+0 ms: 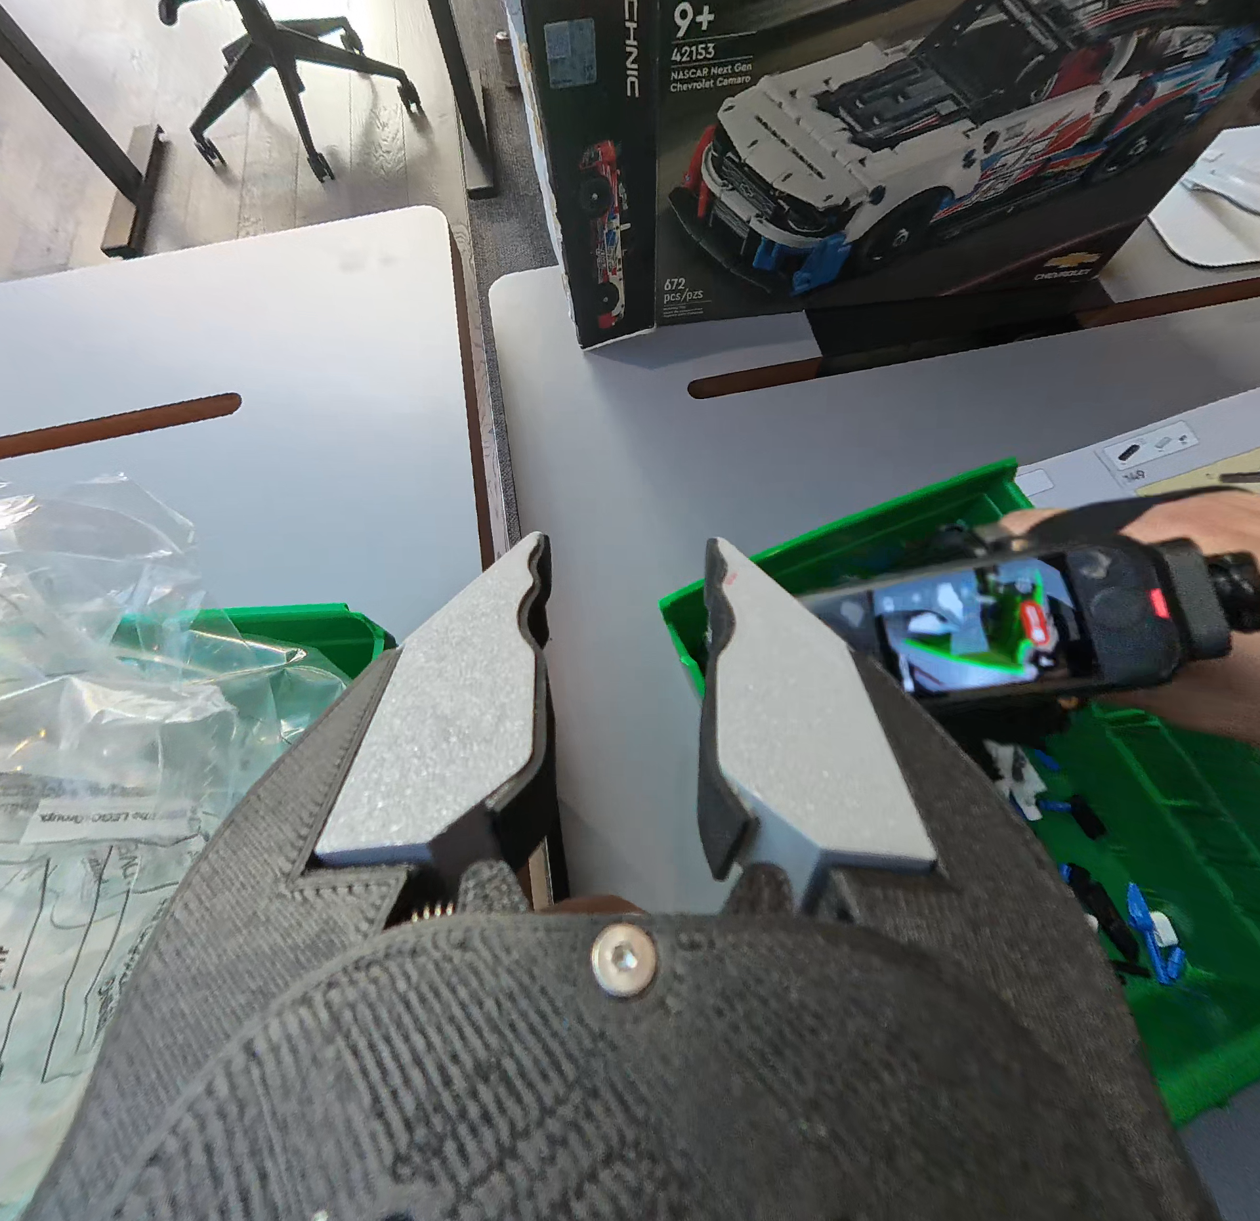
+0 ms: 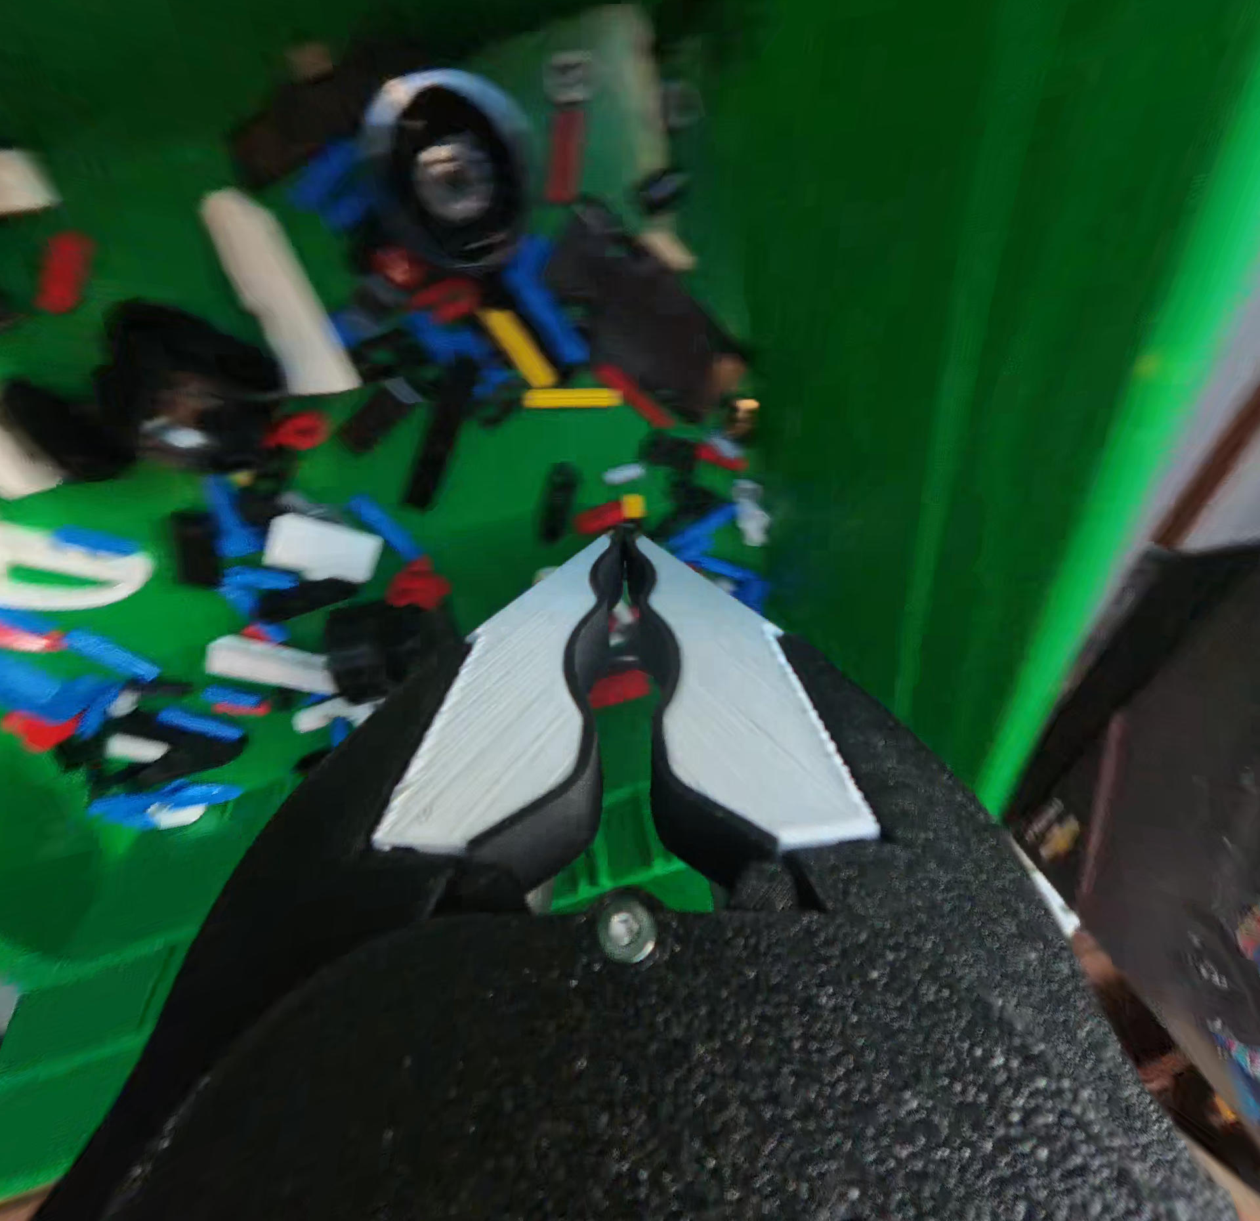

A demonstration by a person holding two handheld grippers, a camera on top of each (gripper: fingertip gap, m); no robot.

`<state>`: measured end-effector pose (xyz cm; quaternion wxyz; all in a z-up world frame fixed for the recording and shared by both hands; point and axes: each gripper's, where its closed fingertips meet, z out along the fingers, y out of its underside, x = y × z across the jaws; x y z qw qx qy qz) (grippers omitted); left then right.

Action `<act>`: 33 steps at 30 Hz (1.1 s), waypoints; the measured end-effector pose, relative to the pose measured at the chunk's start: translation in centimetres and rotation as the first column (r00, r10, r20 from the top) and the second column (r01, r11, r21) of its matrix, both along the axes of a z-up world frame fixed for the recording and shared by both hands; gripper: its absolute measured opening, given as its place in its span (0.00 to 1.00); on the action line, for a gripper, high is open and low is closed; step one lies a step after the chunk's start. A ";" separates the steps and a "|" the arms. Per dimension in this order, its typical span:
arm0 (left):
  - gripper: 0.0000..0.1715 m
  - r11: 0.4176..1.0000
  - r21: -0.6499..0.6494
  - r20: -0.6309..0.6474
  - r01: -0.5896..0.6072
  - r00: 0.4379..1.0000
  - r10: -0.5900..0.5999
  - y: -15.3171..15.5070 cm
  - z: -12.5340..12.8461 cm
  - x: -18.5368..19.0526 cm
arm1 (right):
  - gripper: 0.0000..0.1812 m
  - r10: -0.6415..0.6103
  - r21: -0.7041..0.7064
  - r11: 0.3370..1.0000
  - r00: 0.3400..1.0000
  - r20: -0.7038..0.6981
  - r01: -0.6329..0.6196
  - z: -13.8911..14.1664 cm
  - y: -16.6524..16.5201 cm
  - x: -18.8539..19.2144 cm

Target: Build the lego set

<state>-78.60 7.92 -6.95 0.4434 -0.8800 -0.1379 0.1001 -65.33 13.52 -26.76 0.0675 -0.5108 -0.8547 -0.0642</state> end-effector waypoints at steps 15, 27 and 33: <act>0.26 1.000 -0.007 0.001 0.011 1.000 -0.011 0.0 -0.2 0.3 | 0.00 -0.161 -0.105 0.981 0.987 0.017 0.162 2.0 1.0 -0.3; 0.26 1.000 -0.011 -0.007 0.017 1.000 -0.017 0.2 -0.2 0.6 | 0.05 0.158 -0.429 0.889 0.986 -0.045 -0.162 2.6 -7.3 2.7; 0.26 1.000 -0.014 -0.015 0.017 1.000 -0.017 0.0 -0.2 0.6 | 0.00 0.231 -0.201 0.956 0.971 0.056 -0.215 -0.6 -5.2 3.1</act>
